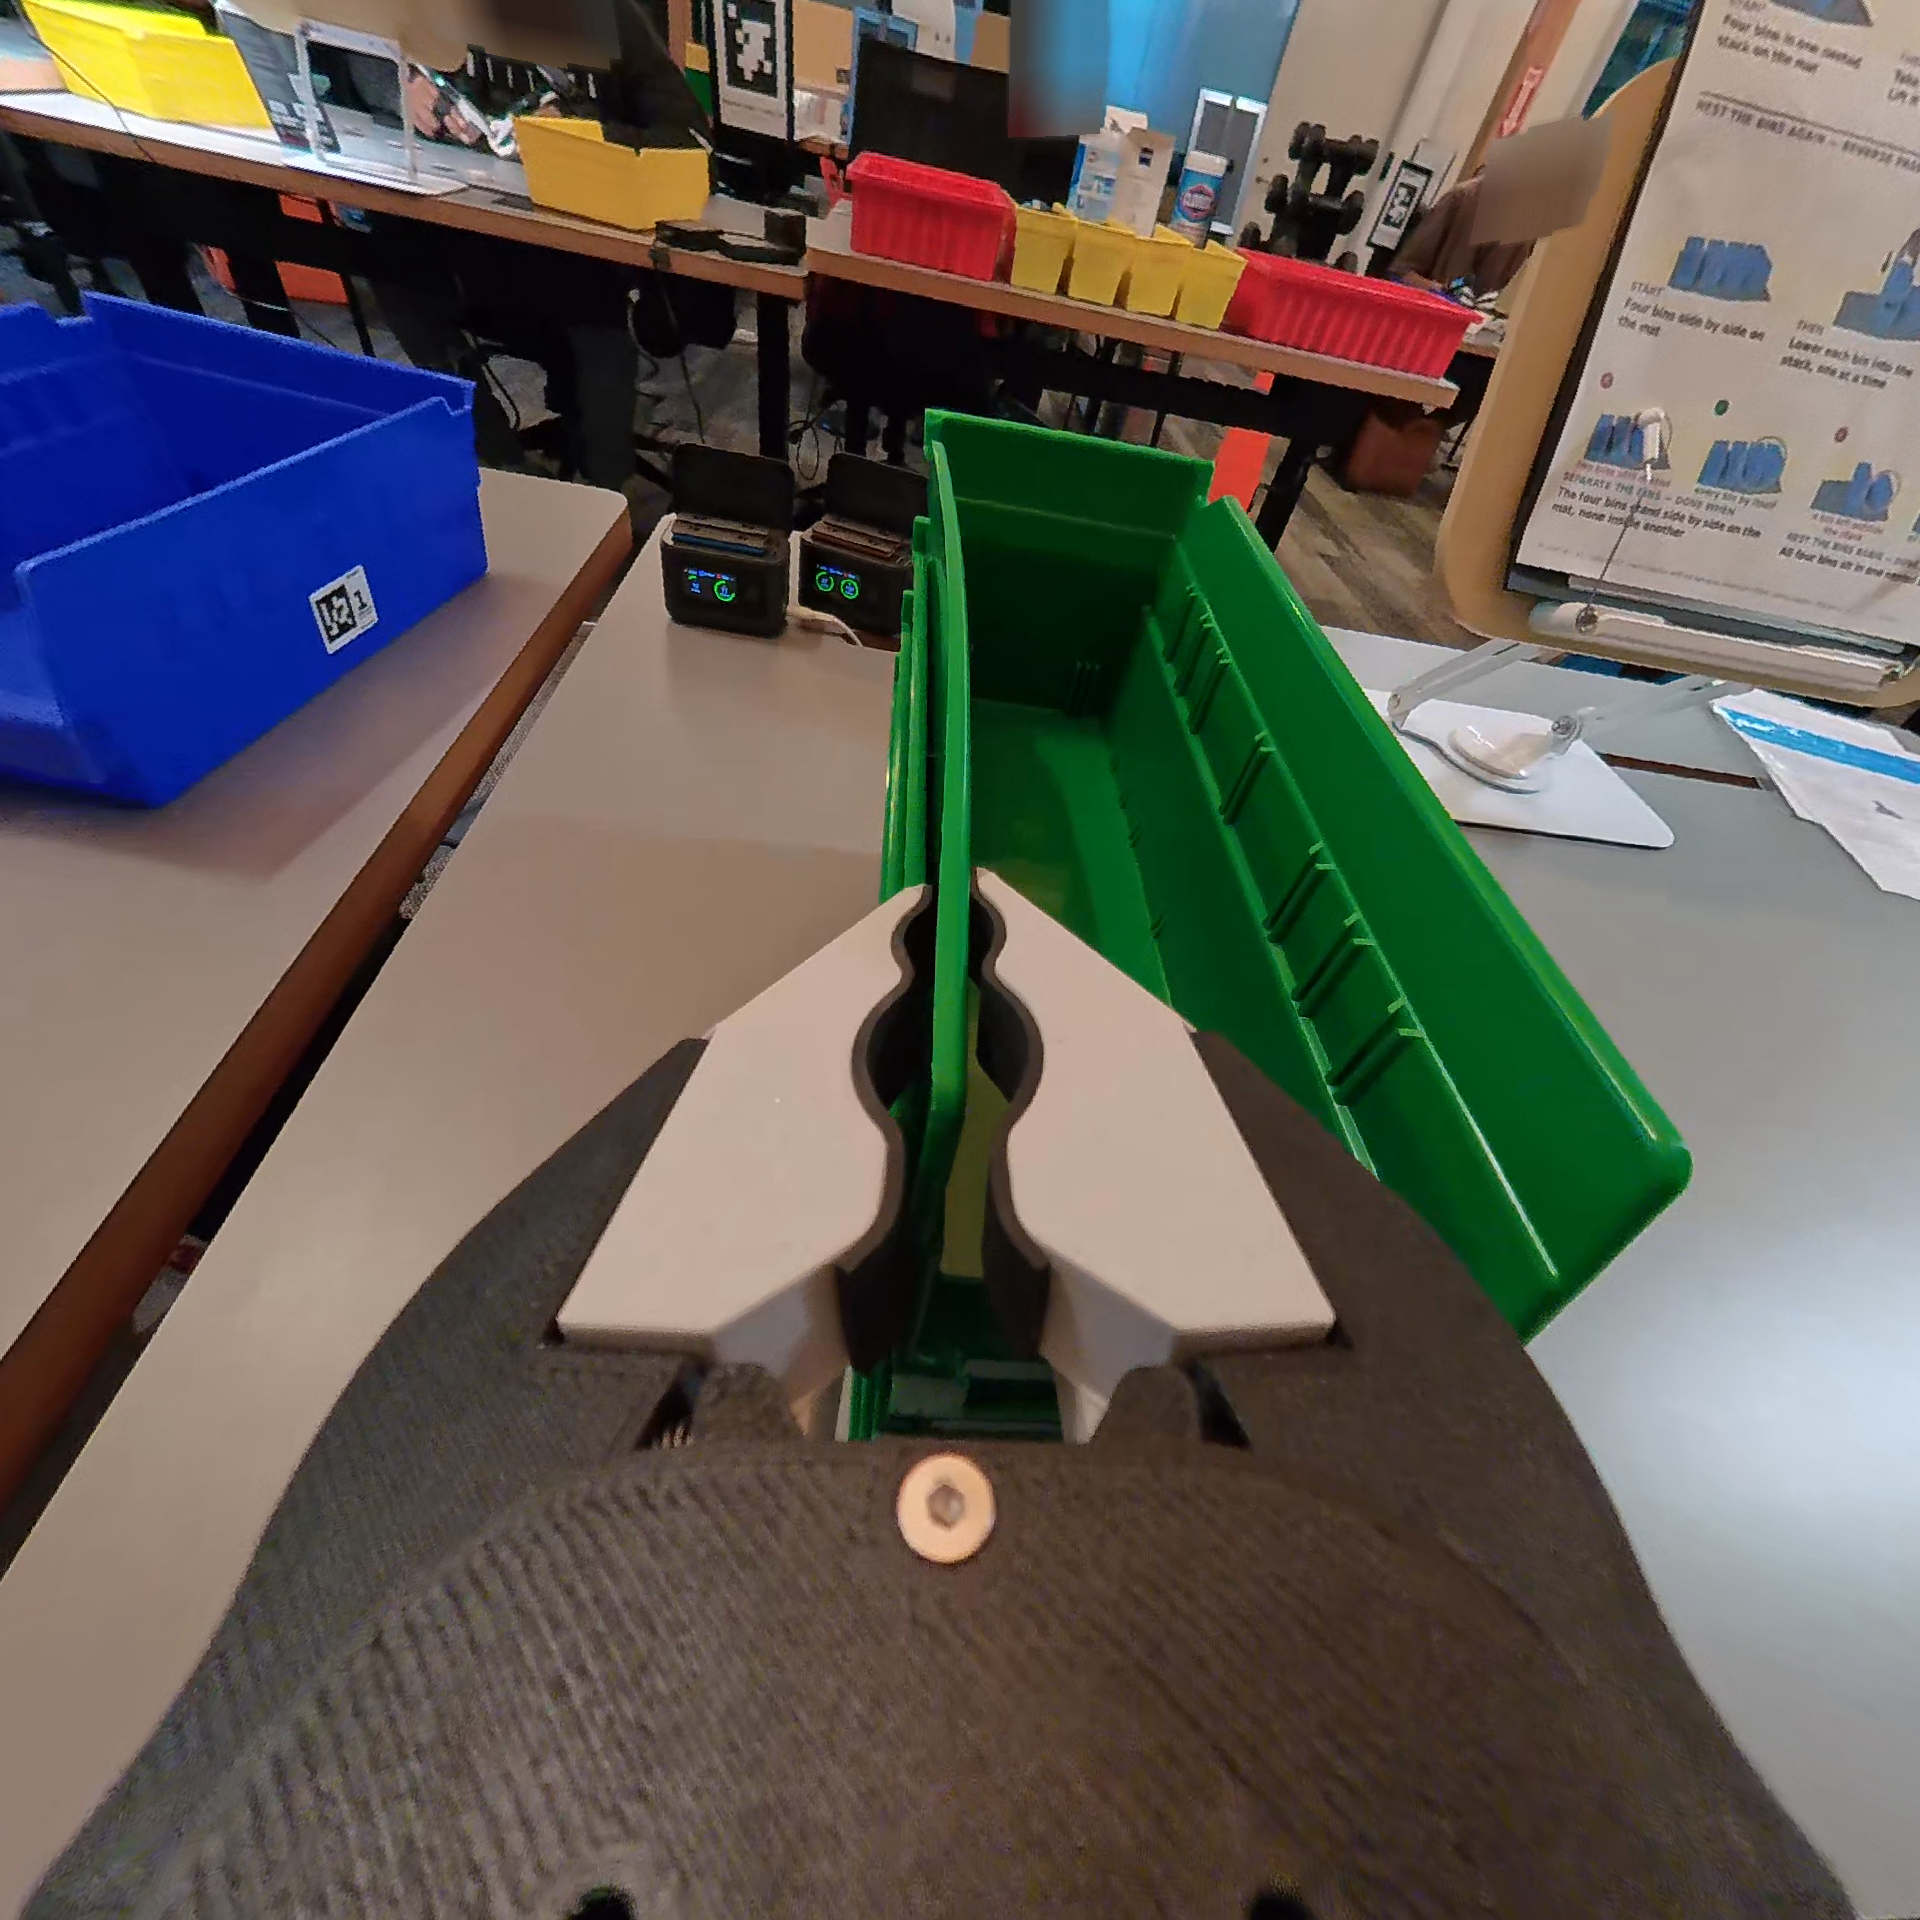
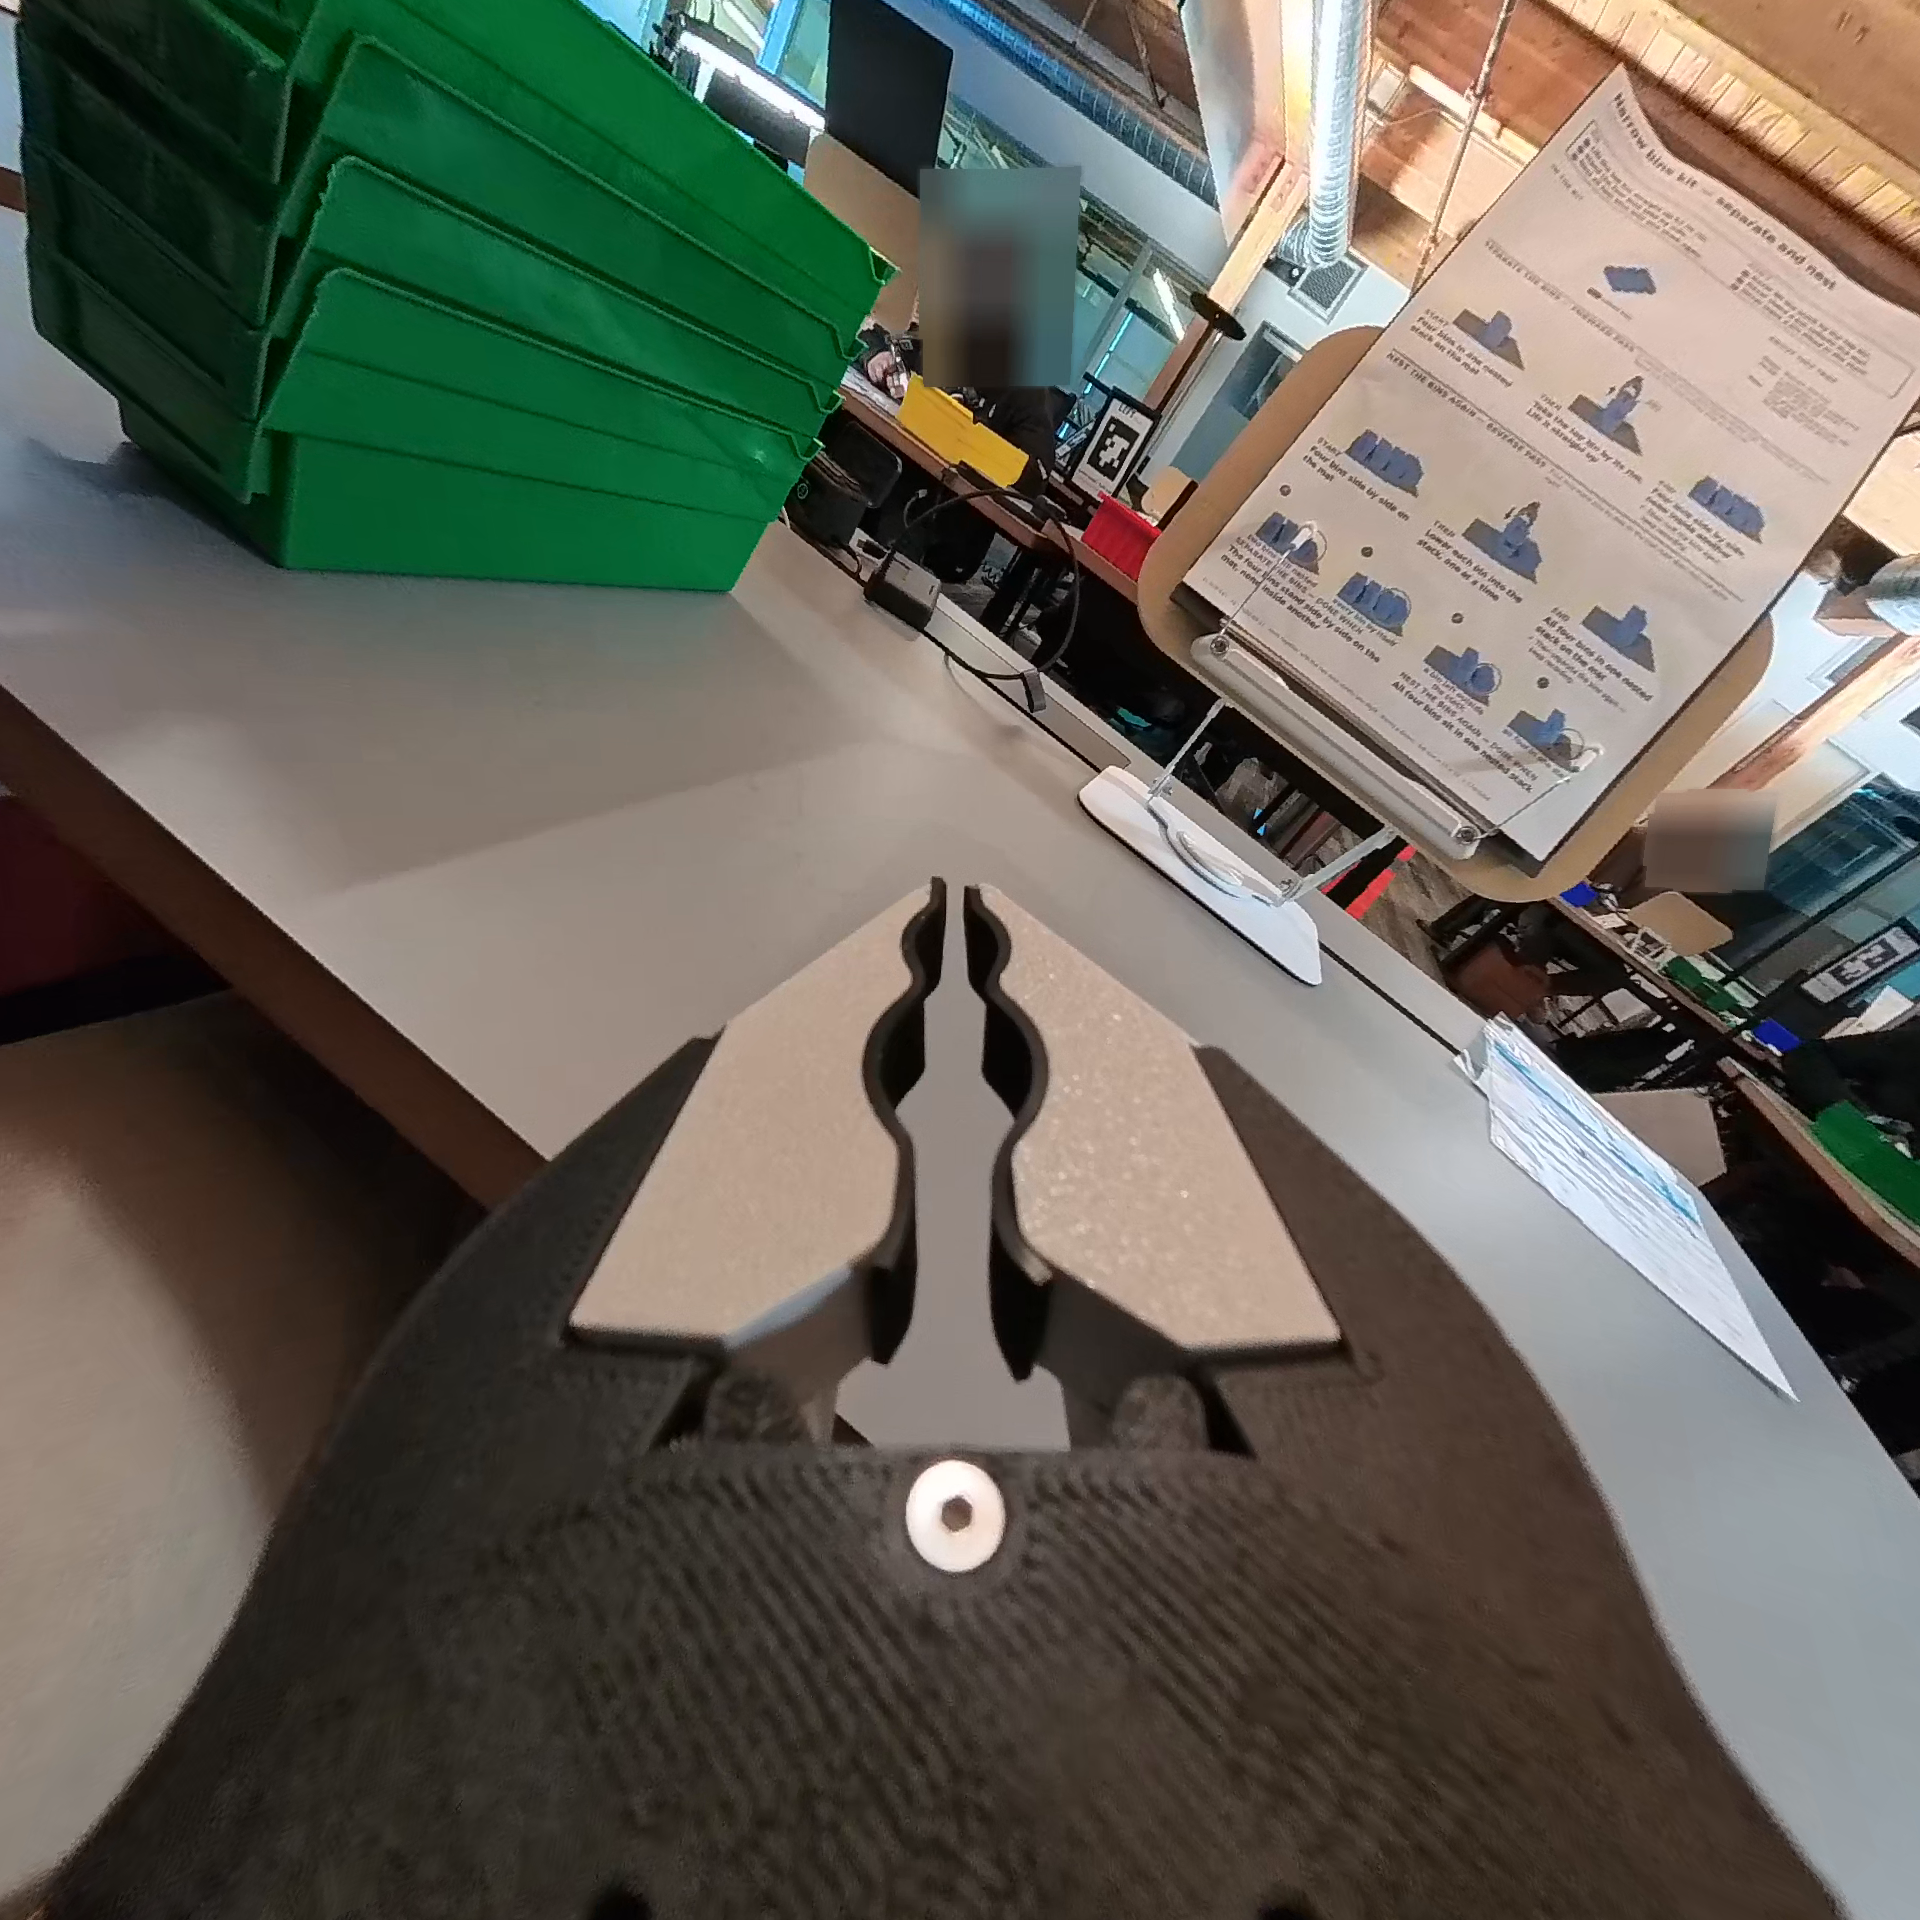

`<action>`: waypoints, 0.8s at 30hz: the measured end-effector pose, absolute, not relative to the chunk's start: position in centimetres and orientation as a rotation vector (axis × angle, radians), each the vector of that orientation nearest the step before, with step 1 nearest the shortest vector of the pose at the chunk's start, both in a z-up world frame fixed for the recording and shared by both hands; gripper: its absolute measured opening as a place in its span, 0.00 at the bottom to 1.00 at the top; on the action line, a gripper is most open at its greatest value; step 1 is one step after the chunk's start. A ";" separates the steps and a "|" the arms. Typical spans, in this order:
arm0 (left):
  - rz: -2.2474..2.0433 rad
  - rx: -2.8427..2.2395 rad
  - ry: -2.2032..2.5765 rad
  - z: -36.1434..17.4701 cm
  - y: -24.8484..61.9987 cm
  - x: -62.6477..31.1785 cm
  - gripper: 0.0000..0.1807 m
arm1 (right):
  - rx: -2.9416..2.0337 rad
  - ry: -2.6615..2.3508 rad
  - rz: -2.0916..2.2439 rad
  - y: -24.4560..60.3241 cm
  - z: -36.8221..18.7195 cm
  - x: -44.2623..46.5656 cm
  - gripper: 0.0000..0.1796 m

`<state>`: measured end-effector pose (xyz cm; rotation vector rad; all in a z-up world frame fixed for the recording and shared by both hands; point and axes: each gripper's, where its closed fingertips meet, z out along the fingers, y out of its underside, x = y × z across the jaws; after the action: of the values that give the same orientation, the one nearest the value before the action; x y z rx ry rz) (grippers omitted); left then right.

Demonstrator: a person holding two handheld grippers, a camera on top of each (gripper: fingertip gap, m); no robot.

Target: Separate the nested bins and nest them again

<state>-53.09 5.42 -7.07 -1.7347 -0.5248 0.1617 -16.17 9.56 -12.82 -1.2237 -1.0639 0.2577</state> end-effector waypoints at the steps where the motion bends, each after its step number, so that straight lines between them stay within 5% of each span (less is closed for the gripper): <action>1: 0.157 -1.737 -0.524 -7.1 5.4 -53.1 0.01 | -1.224 -1.065 0.257 9.6 -12.8 -16.2 0.01; 24: 0.181 -1.785 -0.474 -7.6 5.5 -52.7 0.04 | -1.238 -1.104 0.247 9.5 -13.6 -16.4 0.09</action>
<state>-52.71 5.50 -7.57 -1.7850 -0.4737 0.1808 -16.41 9.50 -13.60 -1.2385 -1.1037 0.2468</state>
